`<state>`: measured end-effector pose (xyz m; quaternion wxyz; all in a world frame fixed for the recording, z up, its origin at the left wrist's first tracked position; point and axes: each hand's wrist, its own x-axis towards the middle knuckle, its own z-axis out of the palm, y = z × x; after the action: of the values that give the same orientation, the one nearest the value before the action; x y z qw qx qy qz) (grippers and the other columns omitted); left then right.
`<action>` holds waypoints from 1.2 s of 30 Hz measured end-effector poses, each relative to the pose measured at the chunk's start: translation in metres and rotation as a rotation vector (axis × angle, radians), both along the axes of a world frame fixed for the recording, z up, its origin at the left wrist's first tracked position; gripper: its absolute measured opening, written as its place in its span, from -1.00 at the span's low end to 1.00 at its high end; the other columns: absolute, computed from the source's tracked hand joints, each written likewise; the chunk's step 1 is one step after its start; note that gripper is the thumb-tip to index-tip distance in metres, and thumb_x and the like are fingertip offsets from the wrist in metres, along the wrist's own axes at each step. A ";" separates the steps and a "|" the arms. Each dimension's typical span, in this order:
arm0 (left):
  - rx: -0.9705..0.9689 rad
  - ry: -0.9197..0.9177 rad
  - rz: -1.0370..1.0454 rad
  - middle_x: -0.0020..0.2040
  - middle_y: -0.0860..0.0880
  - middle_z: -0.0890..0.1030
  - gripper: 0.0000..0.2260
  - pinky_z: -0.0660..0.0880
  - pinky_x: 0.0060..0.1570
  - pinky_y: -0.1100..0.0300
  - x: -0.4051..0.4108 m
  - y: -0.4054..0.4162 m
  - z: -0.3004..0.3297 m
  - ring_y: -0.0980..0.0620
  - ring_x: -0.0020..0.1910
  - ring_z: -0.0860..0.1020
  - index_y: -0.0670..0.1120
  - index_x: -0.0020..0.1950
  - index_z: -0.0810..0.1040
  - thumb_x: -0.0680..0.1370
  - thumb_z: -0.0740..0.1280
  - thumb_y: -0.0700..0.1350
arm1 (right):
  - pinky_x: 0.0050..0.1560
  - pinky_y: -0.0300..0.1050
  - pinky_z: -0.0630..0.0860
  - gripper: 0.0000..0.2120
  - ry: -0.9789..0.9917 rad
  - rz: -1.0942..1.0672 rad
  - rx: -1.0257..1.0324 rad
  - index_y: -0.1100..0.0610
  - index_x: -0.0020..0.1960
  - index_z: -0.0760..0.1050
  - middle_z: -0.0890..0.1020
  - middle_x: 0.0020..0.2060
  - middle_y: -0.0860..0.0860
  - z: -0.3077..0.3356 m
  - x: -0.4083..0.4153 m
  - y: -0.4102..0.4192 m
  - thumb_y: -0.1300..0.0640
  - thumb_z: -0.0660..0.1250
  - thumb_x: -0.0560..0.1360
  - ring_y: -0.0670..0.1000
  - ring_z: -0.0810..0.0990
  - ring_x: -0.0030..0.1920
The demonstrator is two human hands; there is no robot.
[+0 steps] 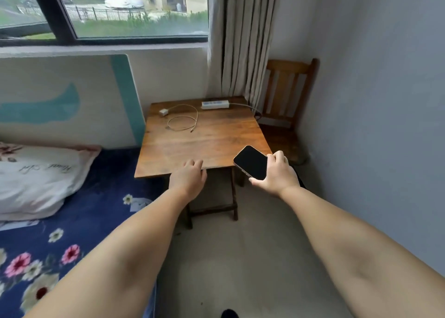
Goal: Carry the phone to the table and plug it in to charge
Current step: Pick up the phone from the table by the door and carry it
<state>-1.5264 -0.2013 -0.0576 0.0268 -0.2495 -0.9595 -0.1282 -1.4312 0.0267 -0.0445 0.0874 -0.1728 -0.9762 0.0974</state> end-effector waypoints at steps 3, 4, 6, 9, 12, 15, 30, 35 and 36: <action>0.010 -0.010 -0.001 0.20 -0.15 0.49 -0.67 0.44 -0.02 0.00 -0.048 0.010 -0.003 -0.14 0.14 0.44 -0.09 0.31 0.34 0.59 0.07 0.00 | -0.02 0.01 0.49 -0.32 0.003 -0.033 -0.027 0.19 0.16 0.34 0.38 0.13 0.14 0.000 -0.050 0.008 -0.28 0.40 0.29 0.14 0.45 0.10; -0.012 -0.017 0.009 0.20 -0.15 0.49 -0.67 0.44 -0.02 0.00 -0.087 0.011 -0.005 -0.14 0.14 0.43 -0.09 0.31 0.34 0.59 0.07 0.00 | -0.05 0.00 0.50 -0.32 -0.005 -0.031 -0.037 0.19 0.16 0.34 0.38 0.13 0.14 -0.004 -0.091 0.010 -0.28 0.40 0.29 0.14 0.45 0.10; -0.034 -0.020 0.019 0.20 -0.15 0.49 -0.67 0.43 0.00 0.00 -0.112 0.010 -0.010 -0.14 0.15 0.43 -0.08 0.31 0.34 0.59 0.07 0.01 | -0.12 -0.04 0.48 -0.33 -0.027 -0.023 -0.041 0.18 0.14 0.34 0.39 0.12 0.13 -0.007 -0.113 0.008 -0.29 0.39 0.29 0.13 0.45 0.08; -0.044 -0.049 0.046 0.22 -0.15 0.48 -0.67 0.43 0.01 -0.01 -0.183 0.012 -0.020 -0.16 0.17 0.42 -0.06 0.31 0.30 0.58 0.08 0.00 | -0.16 -0.10 0.41 -0.32 -0.046 -0.033 -0.039 0.17 0.14 0.35 0.39 0.10 0.11 -0.021 -0.177 0.011 -0.31 0.39 0.27 0.11 0.46 0.06; -0.035 -0.053 0.012 0.23 -0.15 0.48 -0.65 0.45 0.00 -0.02 -0.260 0.024 -0.027 -0.17 0.16 0.43 -0.06 0.33 0.27 0.57 0.09 0.01 | -0.20 -0.14 0.38 -0.30 -0.085 -0.078 -0.050 0.16 0.17 0.34 0.39 0.11 0.11 -0.034 -0.241 0.017 -0.32 0.38 0.27 0.10 0.46 0.03; -0.037 -0.050 -0.072 0.24 -0.16 0.48 -0.65 0.46 0.01 -0.04 -0.330 0.040 -0.029 -0.18 0.17 0.43 -0.07 0.33 0.28 0.57 0.10 0.00 | -0.28 -0.16 0.37 -0.32 -0.069 -0.184 -0.085 0.16 0.17 0.34 0.39 0.12 0.11 -0.042 -0.301 0.025 -0.32 0.37 0.29 0.05 0.45 -0.06; -0.111 -0.287 -0.150 0.17 -0.17 0.48 -0.67 0.42 -0.01 -0.03 -0.530 0.139 -0.120 -0.19 0.14 0.41 -0.09 0.29 0.31 0.56 0.08 -0.02 | -0.19 -0.13 0.43 -0.31 -0.249 -0.298 -0.201 0.16 0.20 0.33 0.36 0.12 0.11 -0.119 -0.503 0.115 -0.30 0.37 0.30 0.12 0.48 0.03; -0.116 -0.356 -0.113 0.21 -0.16 0.46 -0.65 0.42 0.02 -0.04 -0.576 0.196 -0.162 -0.18 0.16 0.39 -0.09 0.33 0.29 0.56 0.09 -0.04 | -0.15 -0.13 0.47 -0.30 -0.291 -0.289 -0.250 0.14 0.23 0.32 0.38 0.16 0.10 -0.161 -0.567 0.158 -0.30 0.37 0.30 0.11 0.49 0.06; -0.115 -0.347 -0.120 0.23 -0.16 0.45 -0.65 0.42 0.05 -0.04 -0.587 0.207 -0.174 -0.17 0.19 0.38 -0.09 0.33 0.30 0.56 0.10 -0.05 | -0.12 -0.12 0.49 -0.29 -0.298 -0.296 -0.253 0.14 0.24 0.32 0.38 0.17 0.11 -0.172 -0.582 0.166 -0.30 0.37 0.30 0.11 0.50 0.06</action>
<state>-2.1137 0.0056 -0.2312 -0.1609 -0.2814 -0.9389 -0.1156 -2.0129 0.1925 -0.2170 -0.0665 -0.3362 -0.9223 0.1786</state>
